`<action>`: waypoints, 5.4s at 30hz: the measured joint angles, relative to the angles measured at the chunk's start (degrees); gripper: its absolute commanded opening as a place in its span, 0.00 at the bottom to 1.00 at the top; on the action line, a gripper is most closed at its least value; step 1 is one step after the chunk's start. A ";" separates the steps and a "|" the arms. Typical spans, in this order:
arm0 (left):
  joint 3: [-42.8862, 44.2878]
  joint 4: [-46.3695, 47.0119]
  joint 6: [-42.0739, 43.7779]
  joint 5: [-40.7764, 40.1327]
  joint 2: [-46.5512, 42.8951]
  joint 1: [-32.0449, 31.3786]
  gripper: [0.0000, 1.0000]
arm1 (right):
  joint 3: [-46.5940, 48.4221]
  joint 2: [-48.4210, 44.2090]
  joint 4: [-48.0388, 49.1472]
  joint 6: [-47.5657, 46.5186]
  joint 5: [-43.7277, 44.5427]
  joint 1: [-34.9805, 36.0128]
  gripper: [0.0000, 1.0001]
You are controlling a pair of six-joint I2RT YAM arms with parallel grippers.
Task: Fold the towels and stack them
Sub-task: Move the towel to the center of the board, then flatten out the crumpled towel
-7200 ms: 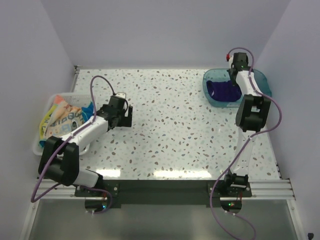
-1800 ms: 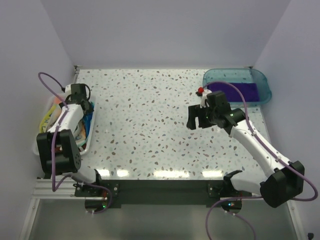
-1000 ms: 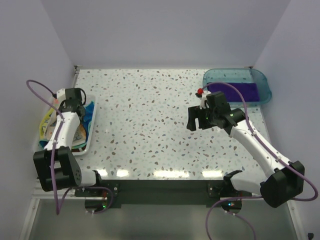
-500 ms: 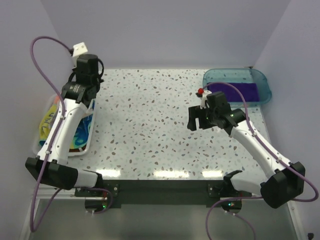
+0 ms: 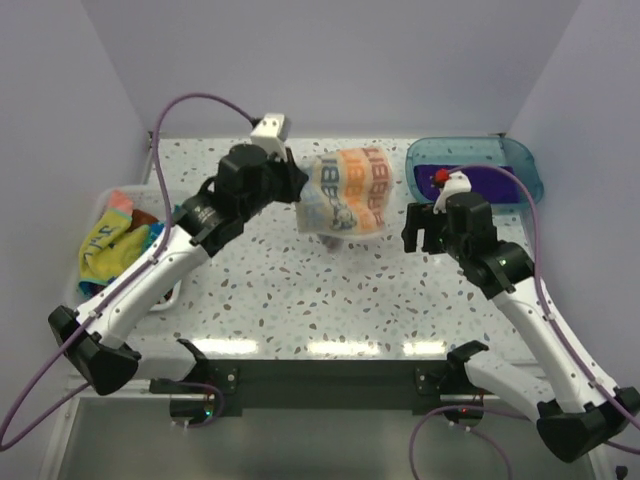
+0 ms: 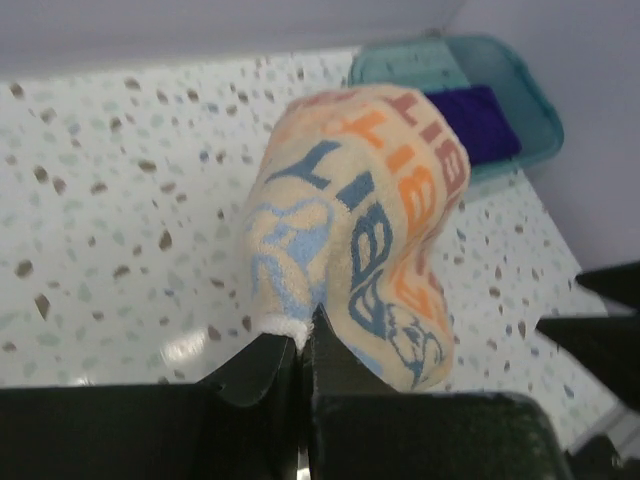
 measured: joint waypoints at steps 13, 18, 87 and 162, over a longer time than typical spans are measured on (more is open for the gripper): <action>-46.40 9.92 -10.43 18.84 -1.49 -26.75 0.38 | -3.54 1.40 0.42 0.50 1.64 0.00 0.82; -45.40 8.37 -10.03 16.94 -3.04 -29.97 0.61 | -4.11 7.37 0.68 0.72 0.31 0.00 0.77; -58.58 26.08 -10.32 7.30 -2.05 -11.37 0.94 | -24.50 13.53 13.55 13.73 -2.71 -0.46 0.64; -33.70 -7.48 -37.22 2.75 17.09 -21.75 0.50 | -25.73 19.39 15.72 16.00 -7.13 -2.71 0.00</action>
